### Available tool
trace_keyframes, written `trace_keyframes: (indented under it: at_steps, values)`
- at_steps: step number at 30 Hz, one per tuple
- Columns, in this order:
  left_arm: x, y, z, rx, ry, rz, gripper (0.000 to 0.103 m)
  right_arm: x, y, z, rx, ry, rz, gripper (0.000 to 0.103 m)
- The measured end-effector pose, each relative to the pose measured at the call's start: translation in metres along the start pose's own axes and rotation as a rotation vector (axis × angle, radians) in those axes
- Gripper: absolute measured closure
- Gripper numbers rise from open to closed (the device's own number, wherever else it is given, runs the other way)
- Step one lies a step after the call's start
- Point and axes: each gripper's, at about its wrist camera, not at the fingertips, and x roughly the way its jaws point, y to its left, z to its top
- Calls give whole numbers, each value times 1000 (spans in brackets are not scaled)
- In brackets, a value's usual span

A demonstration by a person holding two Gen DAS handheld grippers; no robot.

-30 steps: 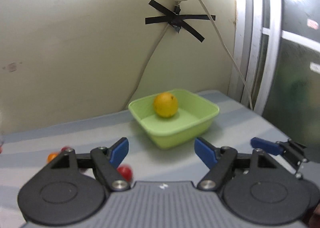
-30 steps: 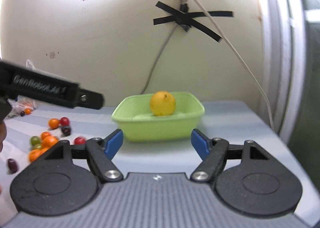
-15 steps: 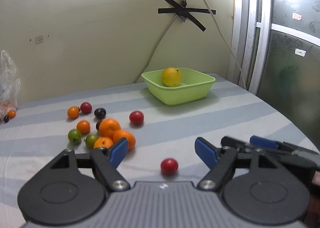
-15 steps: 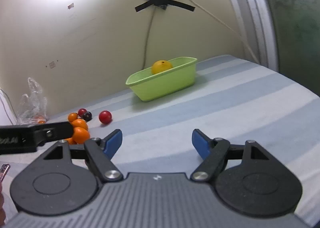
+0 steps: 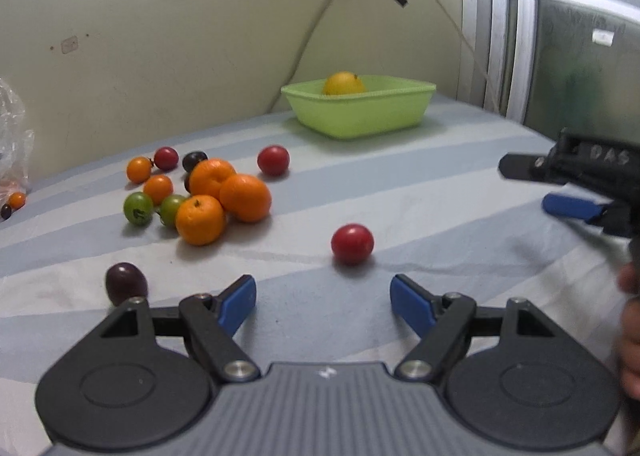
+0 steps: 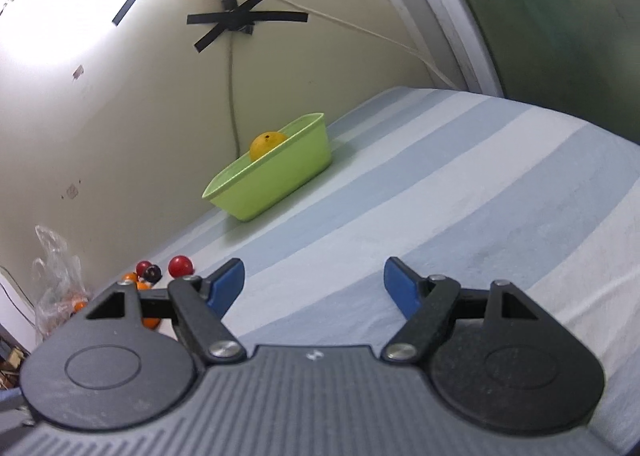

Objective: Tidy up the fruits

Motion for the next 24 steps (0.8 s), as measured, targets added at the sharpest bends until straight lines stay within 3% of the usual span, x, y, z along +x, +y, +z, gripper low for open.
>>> trace_keyframes:
  at_steps: [4,9,17,24]
  values:
    - [10,0,2,20,-7,36,0,0,3,-1,-22,-5,-12,22]
    - [27,6,13,-41,13,-23,0,-1,2,-3,-9,-13,-13,20]
    - [36,12,15,-9,-34,-74,0,-4,0,-4,5,-22,-8,14]
    - [36,11,16,-7,-33,-73,0,-5,2,-6,0,-22,-11,13]
